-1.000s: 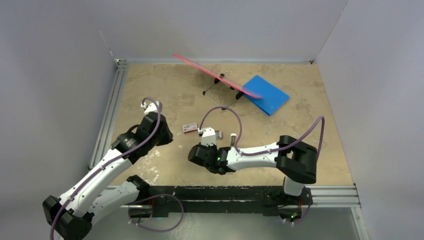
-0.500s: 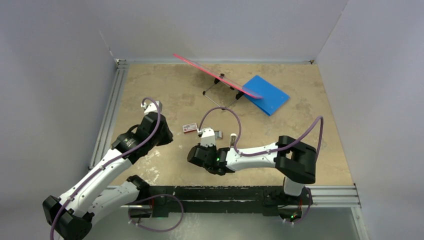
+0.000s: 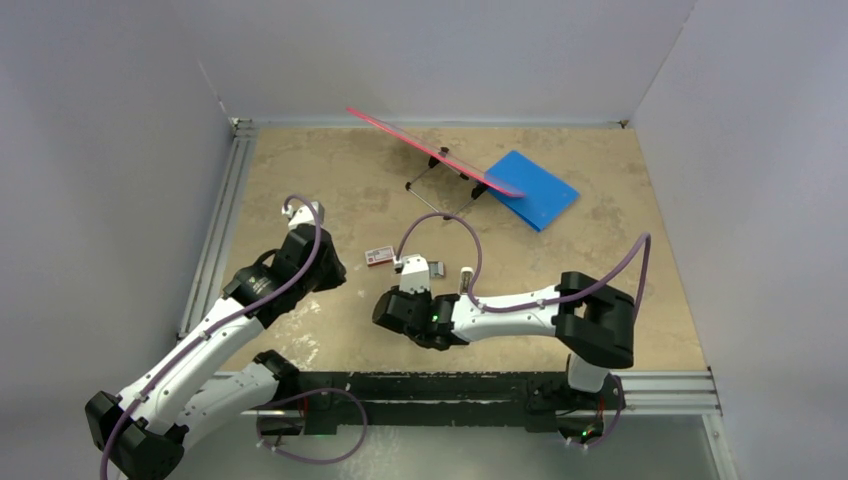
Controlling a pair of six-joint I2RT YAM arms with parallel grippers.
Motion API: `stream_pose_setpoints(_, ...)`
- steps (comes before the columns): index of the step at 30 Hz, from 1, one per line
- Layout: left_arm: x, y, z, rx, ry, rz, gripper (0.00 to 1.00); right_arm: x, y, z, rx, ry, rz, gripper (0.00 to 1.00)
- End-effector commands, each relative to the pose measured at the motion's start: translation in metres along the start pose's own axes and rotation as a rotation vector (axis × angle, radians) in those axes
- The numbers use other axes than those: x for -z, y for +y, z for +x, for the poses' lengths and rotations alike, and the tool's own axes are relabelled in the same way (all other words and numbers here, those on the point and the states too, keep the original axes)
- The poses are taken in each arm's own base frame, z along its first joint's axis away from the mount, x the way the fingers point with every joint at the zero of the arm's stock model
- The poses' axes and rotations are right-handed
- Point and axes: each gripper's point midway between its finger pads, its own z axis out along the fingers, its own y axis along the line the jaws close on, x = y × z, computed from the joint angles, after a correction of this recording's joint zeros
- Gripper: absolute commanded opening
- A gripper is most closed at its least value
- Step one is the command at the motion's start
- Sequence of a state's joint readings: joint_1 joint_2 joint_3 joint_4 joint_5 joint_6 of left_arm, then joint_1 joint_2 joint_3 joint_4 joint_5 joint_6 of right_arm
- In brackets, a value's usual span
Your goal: Load the staples into the stapler
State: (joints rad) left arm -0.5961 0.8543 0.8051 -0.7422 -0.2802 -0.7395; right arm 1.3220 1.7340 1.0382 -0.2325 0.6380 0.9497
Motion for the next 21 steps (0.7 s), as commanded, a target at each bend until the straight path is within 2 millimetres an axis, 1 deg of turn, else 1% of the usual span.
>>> stream_pose_setpoints(1,0.001,-0.005,-0.006,-0.001,-0.028,0.028,0.16,0.018,0.014,-0.031,-0.06,-0.067,-0.039,0.34)
stream_pose_setpoints(4,0.002,-0.007,-0.007,0.006,-0.028,0.037,0.17,0.02,0.014,-0.033,-0.086,-0.069,-0.032,0.34)
stream_pose_setpoints(7,0.002,-0.008,-0.006,0.012,-0.027,0.045,0.22,0.022,0.009,-0.046,-0.136,-0.101,0.005,0.35)
stream_pose_setpoints(11,0.003,-0.007,-0.006,0.025,-0.029,0.045,0.28,0.021,-0.012,-0.057,-0.201,-0.1,0.082,0.38)
stream_pose_setpoints(15,0.005,-0.008,-0.007,0.037,-0.037,0.053,0.37,0.024,-0.028,-0.068,-0.279,-0.101,0.091,0.49)
stream_pose_setpoints(17,0.006,-0.009,-0.007,0.043,-0.039,0.057,0.47,0.029,-0.034,-0.077,-0.306,-0.119,0.085,0.54)
stream_pose_setpoints(19,0.007,-0.01,-0.007,0.045,-0.043,0.068,0.52,0.034,-0.039,-0.088,-0.328,-0.139,0.076,0.59)
stream_pose_setpoints(21,0.008,-0.013,-0.007,0.044,-0.044,0.087,0.55,0.034,-0.049,-0.097,-0.354,-0.148,0.088,0.6)
